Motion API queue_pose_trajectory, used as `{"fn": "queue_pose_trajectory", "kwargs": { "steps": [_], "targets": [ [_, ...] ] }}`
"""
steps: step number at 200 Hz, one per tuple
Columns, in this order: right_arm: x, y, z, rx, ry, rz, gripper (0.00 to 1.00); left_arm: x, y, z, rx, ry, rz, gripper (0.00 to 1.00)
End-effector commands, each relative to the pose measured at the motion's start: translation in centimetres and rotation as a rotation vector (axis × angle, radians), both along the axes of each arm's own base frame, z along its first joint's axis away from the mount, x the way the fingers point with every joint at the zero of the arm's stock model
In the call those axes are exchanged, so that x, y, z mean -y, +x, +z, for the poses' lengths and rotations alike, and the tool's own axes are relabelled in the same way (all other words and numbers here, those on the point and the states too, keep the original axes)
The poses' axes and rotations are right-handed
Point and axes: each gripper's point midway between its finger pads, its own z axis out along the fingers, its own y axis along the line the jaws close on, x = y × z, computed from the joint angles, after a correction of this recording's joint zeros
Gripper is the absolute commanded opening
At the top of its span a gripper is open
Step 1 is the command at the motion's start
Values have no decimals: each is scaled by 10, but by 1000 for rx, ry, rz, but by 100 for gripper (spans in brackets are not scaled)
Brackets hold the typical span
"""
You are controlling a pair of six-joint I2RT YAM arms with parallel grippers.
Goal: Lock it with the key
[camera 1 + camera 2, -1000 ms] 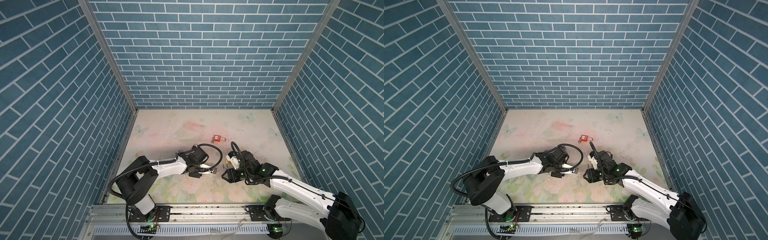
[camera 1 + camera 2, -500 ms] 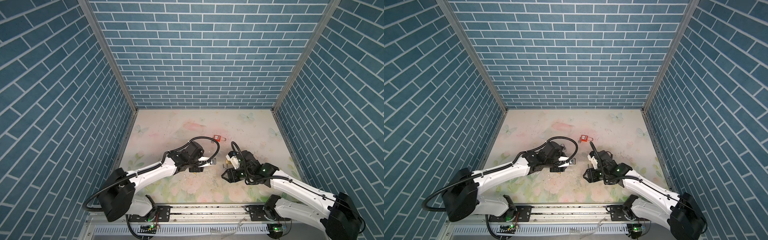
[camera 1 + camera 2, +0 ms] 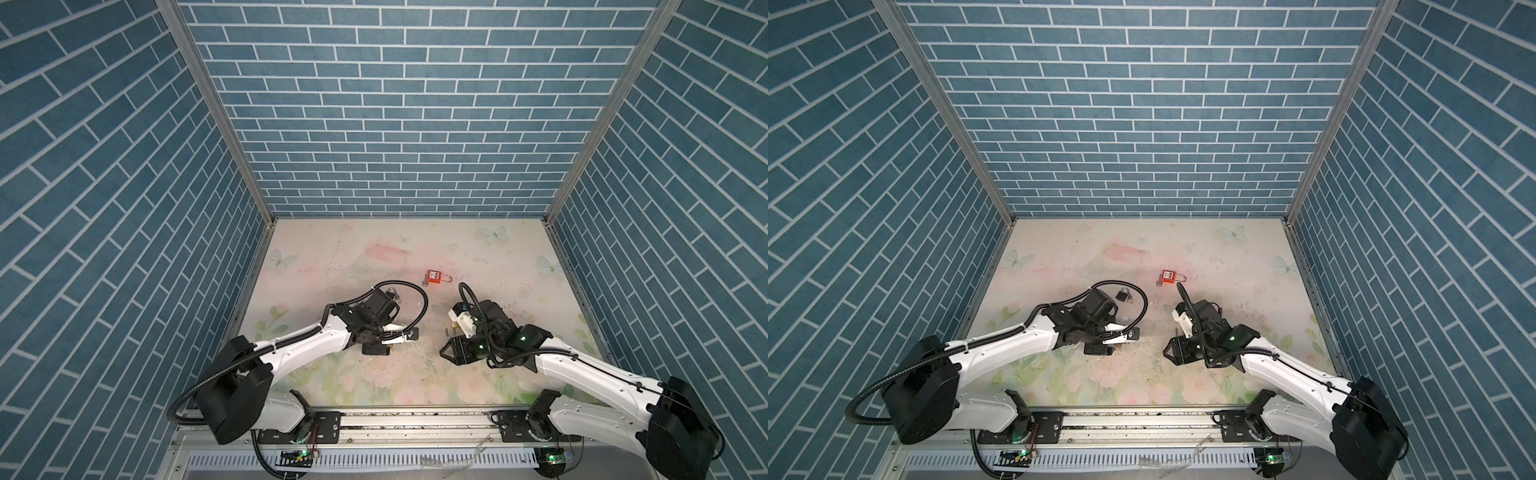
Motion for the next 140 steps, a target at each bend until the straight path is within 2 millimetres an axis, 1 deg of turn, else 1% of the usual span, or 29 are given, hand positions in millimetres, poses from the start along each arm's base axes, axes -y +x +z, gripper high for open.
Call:
{"fn": "queue_pose_trajectory", "kwargs": {
  "steps": [1,30,68,92,131,140],
  "targets": [
    [1,-3,-5,-8,-2,14,58,3,-2,-7,-41,13,-25,60],
    [1,-4,-6,-14,5,11,58,5,1,-18,-57,39,-42,60],
    [0,-6,-8,-27,19,5,58,10,8,-23,-50,41,-43,60],
    [1,-7,-8,-26,22,3,58,10,7,-28,-60,50,-47,58],
    [2,-8,-7,-25,24,0,58,10,5,-35,-82,58,-50,46],
    [3,-8,-8,-25,22,-2,58,9,5,-35,-86,57,-49,44]
  ]
}}
